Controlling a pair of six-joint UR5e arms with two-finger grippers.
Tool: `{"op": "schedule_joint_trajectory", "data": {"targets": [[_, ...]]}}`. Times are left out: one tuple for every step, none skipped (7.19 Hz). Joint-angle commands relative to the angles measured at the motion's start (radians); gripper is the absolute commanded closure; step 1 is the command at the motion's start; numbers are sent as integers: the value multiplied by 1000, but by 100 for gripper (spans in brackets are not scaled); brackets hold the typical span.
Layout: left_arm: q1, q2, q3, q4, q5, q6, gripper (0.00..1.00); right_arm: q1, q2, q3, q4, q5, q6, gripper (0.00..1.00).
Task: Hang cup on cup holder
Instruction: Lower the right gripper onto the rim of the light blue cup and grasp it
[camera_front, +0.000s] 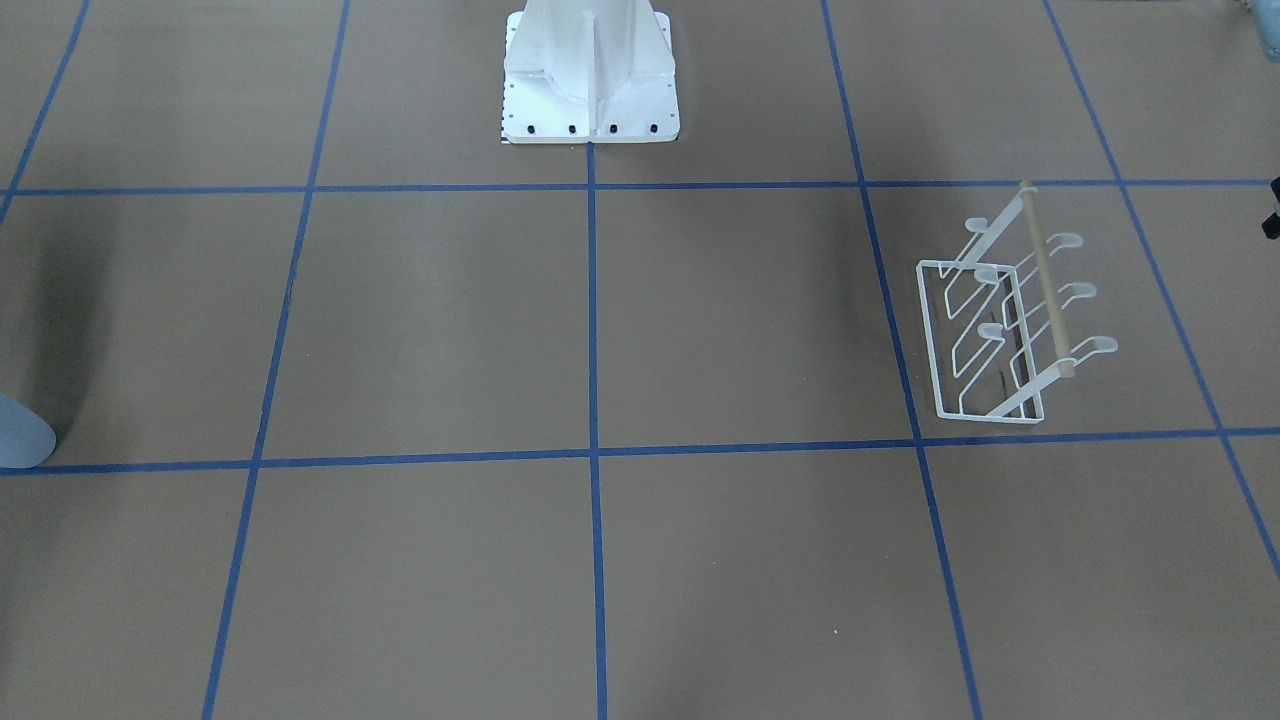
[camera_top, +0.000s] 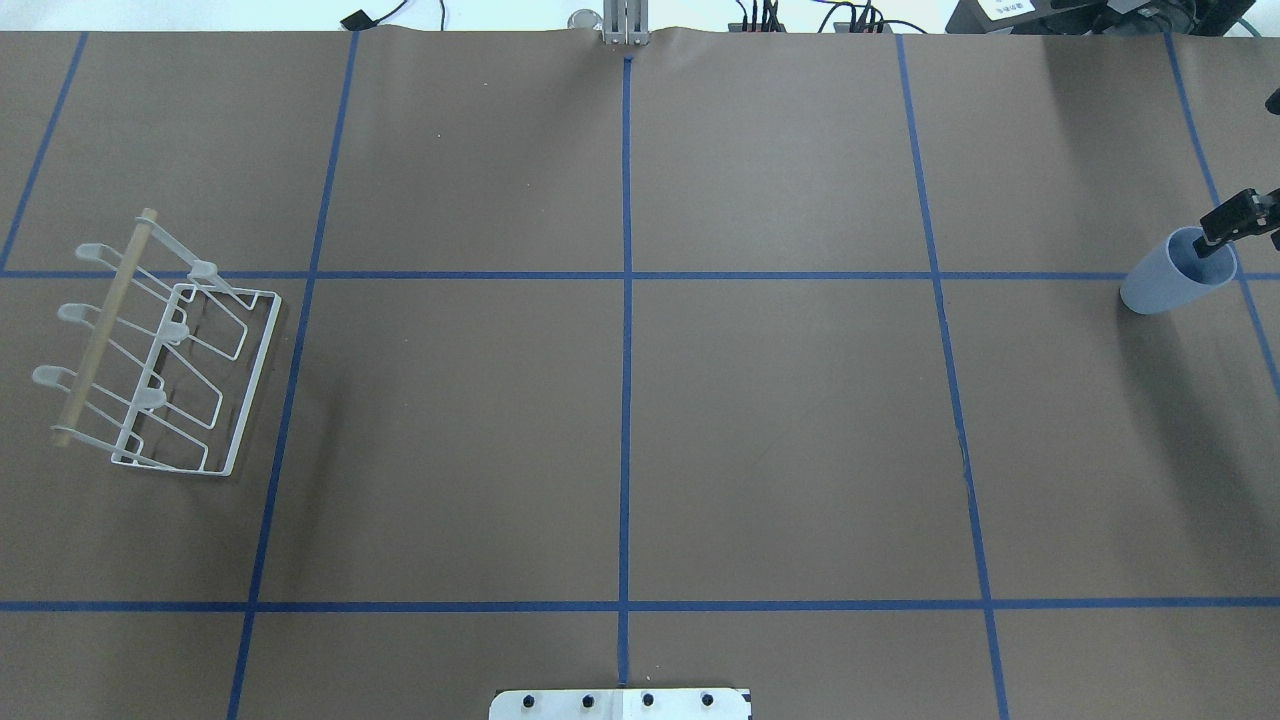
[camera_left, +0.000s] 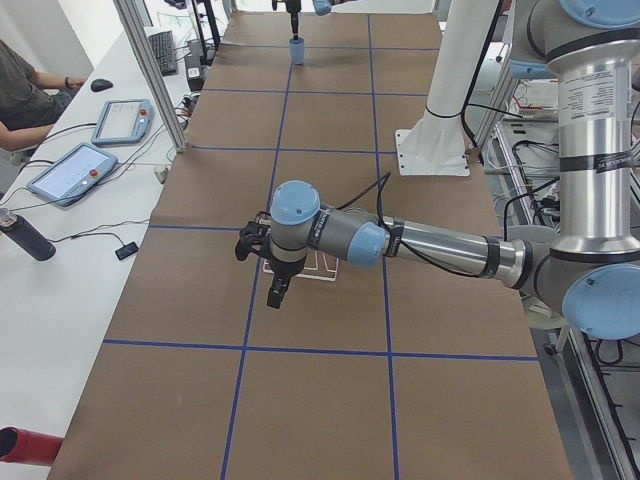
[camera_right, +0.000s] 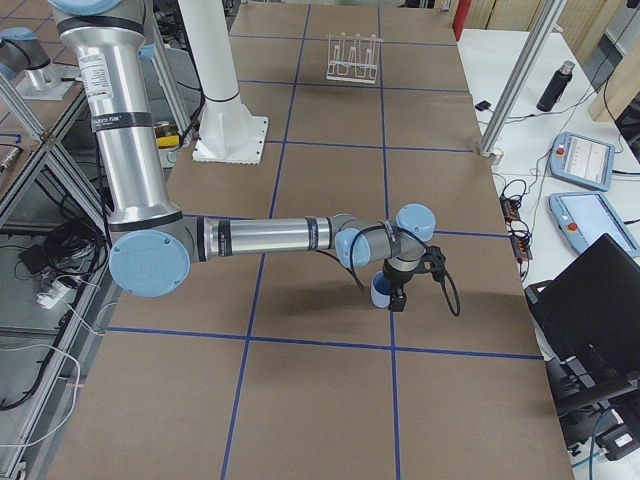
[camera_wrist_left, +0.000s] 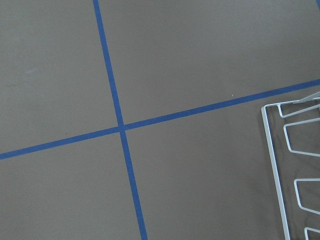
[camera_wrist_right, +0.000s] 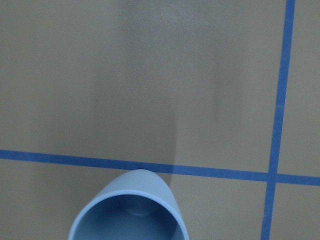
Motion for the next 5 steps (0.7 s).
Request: {"op": "schedule_joint_trajectory", "data": {"targets": [[0, 0, 1, 0, 0, 0, 1, -3, 0, -37, 19, -3, 0, 0], [0, 0, 0, 0, 0, 0, 1, -11, 0, -40, 19, -6, 0, 0], [0, 0, -4, 0, 0, 0, 1, -28, 3, -52, 21, -6, -1, 21], [0, 0, -4, 0, 0, 0, 1, -29, 3, -48, 24, -6, -10, 91], [0, 0, -5, 0, 0, 0, 1, -29, -3, -49, 62, -6, -20, 100]]}}
